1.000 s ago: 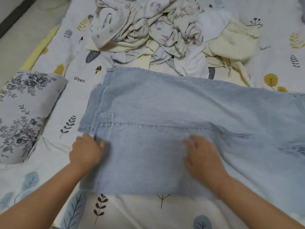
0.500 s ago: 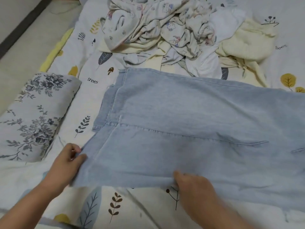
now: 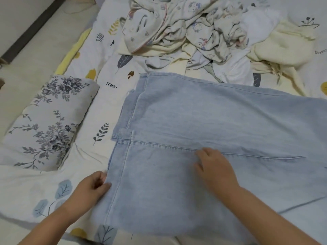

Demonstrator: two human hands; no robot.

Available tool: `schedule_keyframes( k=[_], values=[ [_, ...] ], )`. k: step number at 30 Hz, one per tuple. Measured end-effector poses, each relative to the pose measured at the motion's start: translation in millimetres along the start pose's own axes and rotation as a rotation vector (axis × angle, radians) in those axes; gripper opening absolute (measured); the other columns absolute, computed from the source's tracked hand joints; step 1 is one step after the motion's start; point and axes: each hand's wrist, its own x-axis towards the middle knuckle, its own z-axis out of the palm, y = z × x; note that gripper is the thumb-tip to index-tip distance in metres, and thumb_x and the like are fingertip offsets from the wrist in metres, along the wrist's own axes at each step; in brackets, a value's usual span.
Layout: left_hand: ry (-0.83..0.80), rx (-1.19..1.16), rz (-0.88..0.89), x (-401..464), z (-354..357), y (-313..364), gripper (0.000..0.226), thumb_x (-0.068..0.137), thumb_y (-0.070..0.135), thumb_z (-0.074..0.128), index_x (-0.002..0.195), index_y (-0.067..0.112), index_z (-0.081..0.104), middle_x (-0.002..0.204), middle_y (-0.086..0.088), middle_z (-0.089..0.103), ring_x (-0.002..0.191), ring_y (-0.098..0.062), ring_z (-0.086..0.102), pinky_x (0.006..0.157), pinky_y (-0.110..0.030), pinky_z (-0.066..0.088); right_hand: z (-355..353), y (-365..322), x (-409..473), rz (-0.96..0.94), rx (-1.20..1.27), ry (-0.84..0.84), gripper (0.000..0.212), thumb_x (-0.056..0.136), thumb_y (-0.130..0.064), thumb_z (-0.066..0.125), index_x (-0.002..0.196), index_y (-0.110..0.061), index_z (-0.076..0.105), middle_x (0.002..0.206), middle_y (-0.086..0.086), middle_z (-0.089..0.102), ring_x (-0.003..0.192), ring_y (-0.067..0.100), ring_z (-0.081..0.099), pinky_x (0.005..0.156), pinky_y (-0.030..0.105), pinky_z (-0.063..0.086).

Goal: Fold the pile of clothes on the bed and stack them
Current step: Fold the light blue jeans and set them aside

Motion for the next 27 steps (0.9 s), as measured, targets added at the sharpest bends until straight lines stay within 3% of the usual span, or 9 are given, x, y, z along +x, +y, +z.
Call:
schedule_keyframes(
  k=[4,7,10,12,14,17,20,22,27],
  values=[
    [0.05,0.061,0.072,0.3,5.1,-11.0,0.017,0.092,0.012,0.054,0.079,0.007,0.045,0.046,-0.003,0.053,0.041,-0.014,0.041,0.045,-0.025,0.033,15.3,-11.3,47.5,-0.029,-0.101,0.0,0.054,0.094,-0.041,0.043,0.144,-0.025,0.029,0.144,0.008,0.032,0.132,0.022,0.03,0.103,0.032,0.027],
    [0.076,0.053,0.051,0.9,5.4,-17.5,0.012,0.091,0.017,0.058,0.082,0.011,0.052,0.048,0.003,0.057,0.049,-0.015,0.051,0.054,-0.031,0.038,25.0,-20.9,68.5,-0.039,-0.186,-0.014,0.042,0.092,-0.045,0.045,0.128,-0.023,0.045,0.129,0.007,0.043,0.121,0.024,0.039,0.094,0.033,0.031],
    [-0.147,-0.105,-0.049,-3.7,-0.4,-20.2,0.015,0.079,0.025,0.075,0.091,0.02,0.066,0.075,0.004,0.073,0.074,-0.015,0.068,0.068,-0.029,0.049,24.3,-28.2,82.2,-0.083,-0.224,-0.005,0.026,0.097,-0.031,0.039,0.112,-0.018,0.057,0.116,0.006,0.056,0.11,0.025,0.05,0.087,0.032,0.035],
    [-0.297,-0.175,-0.046,-7.8,-4.8,-27.1,0.026,0.078,0.007,0.075,0.101,0.013,0.067,0.093,0.001,0.074,0.091,-0.017,0.069,0.079,-0.029,0.052,20.6,-31.0,87.0,-0.057,-0.159,0.036,0.022,0.097,-0.023,0.041,0.103,-0.015,0.06,0.109,0.009,0.062,0.103,0.028,0.056,0.081,0.032,0.04],
    [-0.326,-0.248,-0.032,-12.0,-10.9,-30.2,0.025,0.083,-0.006,0.063,0.105,0.008,0.063,0.094,-0.003,0.074,0.089,-0.017,0.069,0.073,-0.023,0.052,14.8,-29.0,89.8,0.046,-0.015,0.112,0.02,0.096,-0.022,0.044,0.096,-0.01,0.06,0.103,0.016,0.064,0.098,0.033,0.059,0.071,0.034,0.04],
    [-0.242,-0.338,-0.053,-11.3,-18.9,-27.8,0.01,0.09,0.001,0.054,0.097,0.006,0.06,0.074,-0.002,0.073,0.062,-0.009,0.068,0.051,-0.015,0.048,9.5,-24.0,95.5,0.223,0.106,0.18,0.025,0.097,-0.025,0.043,0.097,-0.006,0.061,0.102,0.023,0.063,0.096,0.038,0.058,0.066,0.034,0.033],
    [-0.23,-0.1,-0.035,-2.5,-20.9,-32.3,0.017,0.092,0.008,0.054,0.077,0.015,0.055,0.051,0.011,0.063,0.045,0.002,0.056,0.044,-0.01,0.038,13.9,-33.0,95.2,0.191,-0.053,0.073,0.032,0.099,-0.032,0.04,0.112,-0.01,0.06,0.113,0.018,0.06,0.107,0.035,0.052,0.081,0.037,0.04],
    [-0.25,0.075,-0.092,5.6,-21.2,-40.0,0.026,0.093,0.011,0.054,0.068,0.014,0.048,0.044,0.007,0.053,0.04,-0.008,0.049,0.041,-0.015,0.034,19.0,-41.6,84.8,0.153,-0.089,0.076,0.036,0.097,-0.036,0.042,0.125,-0.015,0.051,0.122,0.013,0.053,0.115,0.032,0.044,0.09,0.038,0.036],
    [0.07,0.348,0.037,31.8,-16.0,-23.0,0.03,0.092,0.027,0.056,0.063,0.02,0.048,0.062,0.004,0.056,0.067,-0.019,0.056,0.056,-0.028,0.033,28.3,-39.7,32.2,0.089,-0.089,0.056,0.058,0.093,-0.039,0.044,0.146,-0.022,0.027,0.142,0.008,0.034,0.132,0.025,0.029,0.105,0.037,0.019]
  ],
)
